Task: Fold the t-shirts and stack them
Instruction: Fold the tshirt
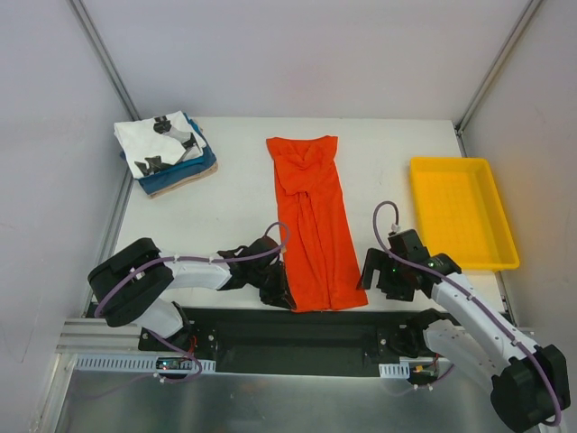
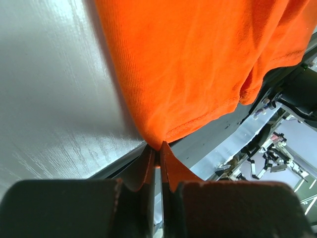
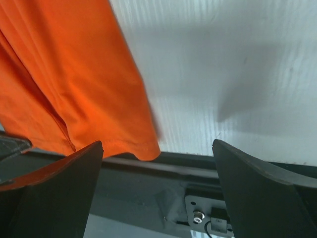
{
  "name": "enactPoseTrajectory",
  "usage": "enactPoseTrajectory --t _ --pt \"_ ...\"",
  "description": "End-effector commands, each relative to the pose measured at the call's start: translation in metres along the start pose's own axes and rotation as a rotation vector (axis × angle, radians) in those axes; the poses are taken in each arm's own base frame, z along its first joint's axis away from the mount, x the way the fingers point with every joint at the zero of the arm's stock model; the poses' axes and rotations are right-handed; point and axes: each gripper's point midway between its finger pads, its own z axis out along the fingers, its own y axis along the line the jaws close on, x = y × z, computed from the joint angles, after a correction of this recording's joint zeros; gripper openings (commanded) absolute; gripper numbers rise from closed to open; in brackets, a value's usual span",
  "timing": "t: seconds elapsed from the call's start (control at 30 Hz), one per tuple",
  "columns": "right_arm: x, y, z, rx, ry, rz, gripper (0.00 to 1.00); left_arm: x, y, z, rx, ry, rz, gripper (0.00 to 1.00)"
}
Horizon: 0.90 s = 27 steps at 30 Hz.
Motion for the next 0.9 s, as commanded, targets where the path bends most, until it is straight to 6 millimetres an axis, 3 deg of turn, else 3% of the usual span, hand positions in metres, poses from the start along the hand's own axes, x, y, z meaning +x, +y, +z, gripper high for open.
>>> enactPoseTrajectory --t 0.0,0.13,0.27,0.4,0.6,0.63,0.73,0.87 --pt "0.036 0.010 0.001 -0.075 0.155 0.022 0.97 -0.003 -0.005 -0.001 0.014 -0.028 0.003 0.00" --pt "0.043 0.016 0.010 -0.099 0.198 0.025 0.95 -0.002 -0.004 0.000 0.009 -0.020 -0.001 0.00" --pt "0.040 0.034 0.014 -0.156 0.201 -0.004 0.77 -0.002 -0.003 0.000 0.008 -0.024 -0.004 0.00" --pt "0.036 0.032 0.020 -0.118 0.204 -0.006 0.65 -0.001 -0.001 -0.001 0.006 -0.027 -0.006 0.00" --pt "0.039 0.040 0.026 -0.128 0.235 -0.022 0.27 0.000 0.002 -0.002 0.003 -0.028 -0.013 0.00" --pt "0.042 0.038 0.028 -0.118 0.243 -0.020 0.16 0.001 0.004 -0.003 0.003 -0.032 -0.011 0.00" --pt "0.055 0.039 0.030 -0.116 0.256 -0.024 0.07 0.007 0.015 -0.007 -0.003 -0.042 -0.020 0.00" --pt "0.069 0.056 0.023 -0.149 0.223 -0.069 0.01 0.016 0.024 -0.016 0.012 -0.054 -0.018 0.00"
